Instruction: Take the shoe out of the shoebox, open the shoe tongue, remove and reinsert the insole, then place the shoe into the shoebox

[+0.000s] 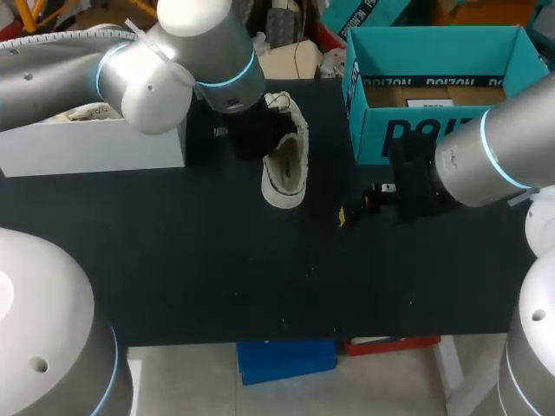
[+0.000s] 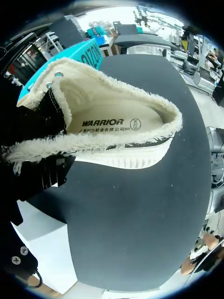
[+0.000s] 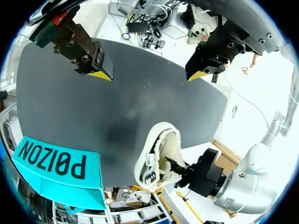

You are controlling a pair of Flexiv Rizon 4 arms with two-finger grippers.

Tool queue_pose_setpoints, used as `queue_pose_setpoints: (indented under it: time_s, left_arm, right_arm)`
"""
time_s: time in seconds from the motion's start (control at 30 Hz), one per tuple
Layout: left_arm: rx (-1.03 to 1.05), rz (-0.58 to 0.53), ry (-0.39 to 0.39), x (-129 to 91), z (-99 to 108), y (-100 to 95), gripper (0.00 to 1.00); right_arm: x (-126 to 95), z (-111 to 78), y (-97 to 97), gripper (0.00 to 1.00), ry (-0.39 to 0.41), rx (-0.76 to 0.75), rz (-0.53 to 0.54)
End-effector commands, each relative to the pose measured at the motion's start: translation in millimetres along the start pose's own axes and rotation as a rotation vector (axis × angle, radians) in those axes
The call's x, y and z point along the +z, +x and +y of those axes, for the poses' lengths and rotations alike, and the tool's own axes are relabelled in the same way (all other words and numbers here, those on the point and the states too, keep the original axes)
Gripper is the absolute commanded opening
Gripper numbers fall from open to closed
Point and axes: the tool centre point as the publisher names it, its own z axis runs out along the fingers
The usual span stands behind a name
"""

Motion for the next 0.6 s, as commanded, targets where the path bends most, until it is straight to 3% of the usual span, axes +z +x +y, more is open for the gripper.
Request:
queue_pose_setpoints:
  time_s: [0.03,0.23,0.43,0.6]
  left_arm:
    - [-0.111,-0.023,-0.150,-84.1,13.6,0.9,0.00]
    - [-0.409,-0.091,-0.281,-127.7,41.5,10.6,0.00]
    - [-0.679,-0.090,-0.396,-160.2,66.8,47.4,0.00]
    - [-0.829,-0.097,-0.405,-173.2,86.2,84.8,0.00]
  right_arm:
    - [0.5,-0.3,1.1,1.00,0.000,0.001,-0.003]
    - [0.5,-0.3,1.1,1.00,0.000,0.001,-0.003]
    - [0.5,-0.3,1.1,1.00,0.000,0.001,-0.003]
    - [0.5,-0.3,1.1,1.00,0.000,0.001,-0.003]
